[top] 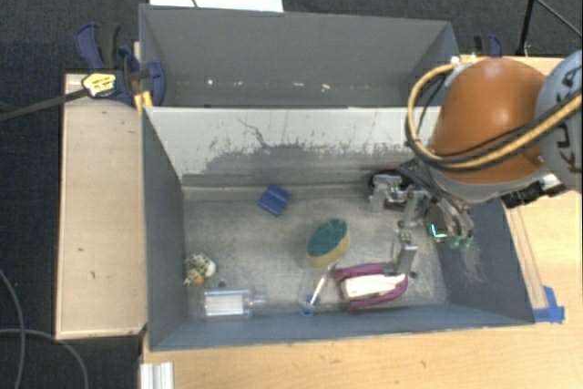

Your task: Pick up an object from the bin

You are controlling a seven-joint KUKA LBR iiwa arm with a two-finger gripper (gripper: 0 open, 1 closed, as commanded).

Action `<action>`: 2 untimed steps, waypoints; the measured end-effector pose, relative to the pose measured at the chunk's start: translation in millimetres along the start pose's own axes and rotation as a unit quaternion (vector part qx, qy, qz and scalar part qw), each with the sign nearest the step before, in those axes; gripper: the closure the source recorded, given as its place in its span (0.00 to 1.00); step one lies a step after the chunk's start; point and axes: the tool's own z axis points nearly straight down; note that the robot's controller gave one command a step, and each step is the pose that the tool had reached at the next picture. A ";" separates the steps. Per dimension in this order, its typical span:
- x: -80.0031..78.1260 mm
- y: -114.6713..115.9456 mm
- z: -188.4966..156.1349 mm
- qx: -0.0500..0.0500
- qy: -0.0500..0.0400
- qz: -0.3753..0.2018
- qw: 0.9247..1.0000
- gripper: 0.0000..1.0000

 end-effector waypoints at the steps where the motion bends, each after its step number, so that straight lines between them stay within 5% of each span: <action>1: -19.2 31.3 116.0 0.000 -0.003 -0.085 0.996 0.00; 2: -34.5 14.1 135.6 -0.002 -0.003 -0.060 0.998 0.00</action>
Offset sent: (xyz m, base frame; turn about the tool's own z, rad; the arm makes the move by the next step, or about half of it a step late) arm 0.0184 0.0305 -0.1140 -0.1705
